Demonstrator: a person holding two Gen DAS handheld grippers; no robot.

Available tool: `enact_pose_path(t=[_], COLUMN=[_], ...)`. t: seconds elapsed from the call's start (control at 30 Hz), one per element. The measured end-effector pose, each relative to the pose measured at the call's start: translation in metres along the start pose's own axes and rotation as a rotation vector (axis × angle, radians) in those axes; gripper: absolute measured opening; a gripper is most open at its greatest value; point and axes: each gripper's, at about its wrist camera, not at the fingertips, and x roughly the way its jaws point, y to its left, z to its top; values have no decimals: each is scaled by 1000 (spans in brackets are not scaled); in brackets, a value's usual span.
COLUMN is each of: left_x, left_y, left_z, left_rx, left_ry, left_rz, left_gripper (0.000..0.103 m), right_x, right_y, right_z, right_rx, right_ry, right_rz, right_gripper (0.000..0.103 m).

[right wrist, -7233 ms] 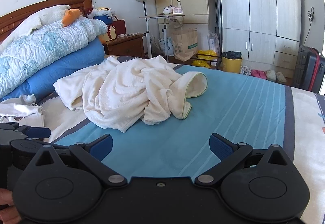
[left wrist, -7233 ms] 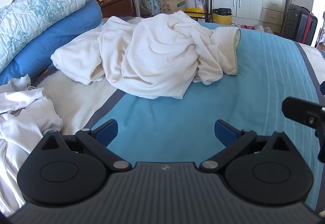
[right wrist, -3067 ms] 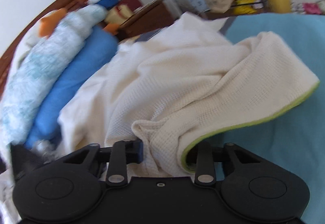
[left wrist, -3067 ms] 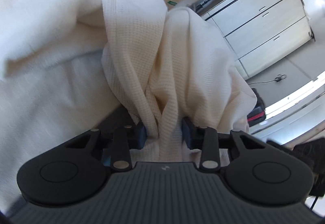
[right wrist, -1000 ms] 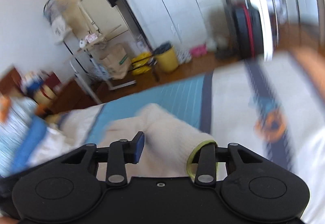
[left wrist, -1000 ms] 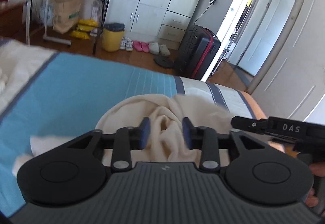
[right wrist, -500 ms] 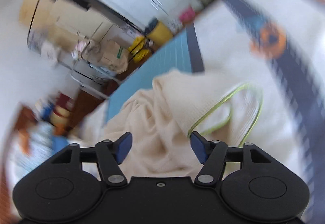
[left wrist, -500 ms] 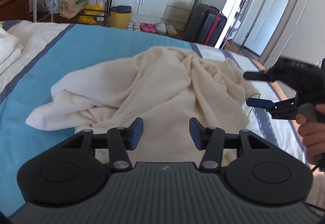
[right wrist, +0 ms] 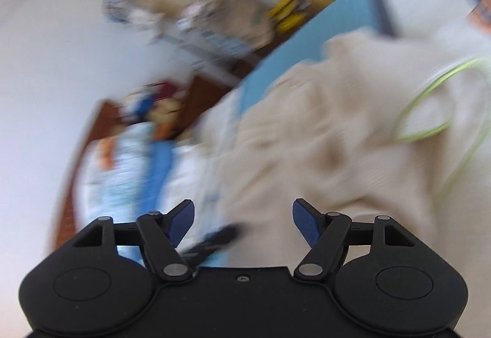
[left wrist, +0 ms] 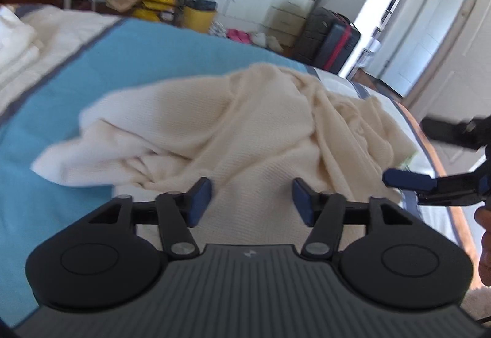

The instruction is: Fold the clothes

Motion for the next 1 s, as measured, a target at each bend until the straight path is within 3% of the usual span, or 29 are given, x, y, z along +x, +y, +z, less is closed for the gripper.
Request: enact_pose_path(t=[0.07, 0.13, 0.17, 0.23, 0.3, 0.4, 0.43, 0.6, 0.7, 0.77, 0.87, 0.93, 1.0], left_x=[8, 14, 15, 12, 7, -2, -8, -50, -79, -92, -92, -86, -80], left_y=[1, 0, -3, -9, -18, -33, -37, -49, -45, -40, -32, -28, -23], left_z=[-3, -3, -3, -2, -1, 2, 4, 9, 14, 16, 19, 53, 87], left_rx=[-24, 6, 38, 100, 161, 210, 220, 288, 244, 231, 232, 218, 203], left_ry=[30, 58, 63, 33, 0, -30, -48, -171, -204, -199, -165, -214, -263], left_rz=[-9, 3, 31, 63, 100, 143, 142, 142, 62, 13, -25, 10, 44], left_gripper=[66, 51, 34, 25, 20, 18, 18, 17, 17, 17, 18, 18, 18], right_x=[0, 4, 10, 29, 53, 75, 74, 28, -13, -31, -26, -8, 15], right_y=[9, 20, 22, 20, 7, -7, -5, 38, 57, 62, 62, 58, 66], right_z=[-2, -4, -5, -4, 2, 6, 5, 1, -3, -6, 0, 9, 28], right_rx=[-48, -177, -236, -326, -327, -302, -305, -414, -454, -484, -500, -480, -541], right_ry=[-36, -80, -73, -13, 108, 178, 158, -58, -151, -175, -162, -130, -57], right_rz=[-58, -221, -288, -368, -341, -367, -359, -203, -44, 16, -43, -93, -135], right_gripper=[77, 77, 77, 77, 76, 24, 16, 12, 8, 8, 7, 6, 6])
